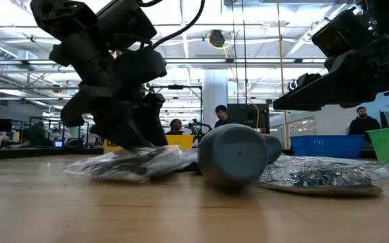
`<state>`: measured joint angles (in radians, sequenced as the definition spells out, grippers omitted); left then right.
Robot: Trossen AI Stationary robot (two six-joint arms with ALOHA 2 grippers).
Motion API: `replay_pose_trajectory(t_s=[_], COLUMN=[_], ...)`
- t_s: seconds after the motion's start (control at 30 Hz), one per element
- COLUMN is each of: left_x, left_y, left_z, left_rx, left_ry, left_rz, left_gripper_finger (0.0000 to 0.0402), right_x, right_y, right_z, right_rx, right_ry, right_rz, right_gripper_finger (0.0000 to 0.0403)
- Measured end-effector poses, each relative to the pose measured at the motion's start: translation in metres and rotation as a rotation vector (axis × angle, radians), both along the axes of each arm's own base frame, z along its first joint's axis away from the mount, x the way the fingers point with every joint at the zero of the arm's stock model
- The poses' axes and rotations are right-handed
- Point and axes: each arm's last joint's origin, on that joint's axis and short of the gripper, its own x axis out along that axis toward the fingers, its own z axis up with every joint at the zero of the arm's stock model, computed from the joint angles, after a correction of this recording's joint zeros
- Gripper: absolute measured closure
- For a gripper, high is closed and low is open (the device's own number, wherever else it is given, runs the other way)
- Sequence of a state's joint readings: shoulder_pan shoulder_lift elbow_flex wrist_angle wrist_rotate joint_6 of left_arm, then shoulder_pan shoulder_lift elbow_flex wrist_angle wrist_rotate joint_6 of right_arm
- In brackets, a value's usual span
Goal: Pick & Place Travel size toiletries
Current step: Put the shaving cream into the red bin
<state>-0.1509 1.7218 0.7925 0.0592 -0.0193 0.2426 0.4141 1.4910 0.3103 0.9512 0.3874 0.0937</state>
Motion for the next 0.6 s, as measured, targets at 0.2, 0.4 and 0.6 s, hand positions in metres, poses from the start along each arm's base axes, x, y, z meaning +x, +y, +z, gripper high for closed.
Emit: replay_pose_trajectory(t_s=[0.2, 0.4, 0.6], left_x=[0.005, 0.012, 0.015], left_y=[-0.002, -0.004, -0.004], left_z=[-0.005, -0.018, -0.024], left_rx=[-0.023, -0.025, -0.053], left_ry=[-0.024, -0.057, -0.066], left_rz=[-0.011, -0.015, 0.01], left_gripper_finger=[0.0171, 0.0182, 0.0173], right_x=[0.0, 0.0, 0.0], right_y=[0.0, 0.0, 0.0], right_z=[0.0, 0.0, -0.001], right_rx=[0.0, 0.002, 0.006], right_ry=[0.005, 0.002, 0.008], right_rz=[-0.001, -0.002, -0.004], right_gripper_finger=[0.0138, 0.0138, 0.0138])
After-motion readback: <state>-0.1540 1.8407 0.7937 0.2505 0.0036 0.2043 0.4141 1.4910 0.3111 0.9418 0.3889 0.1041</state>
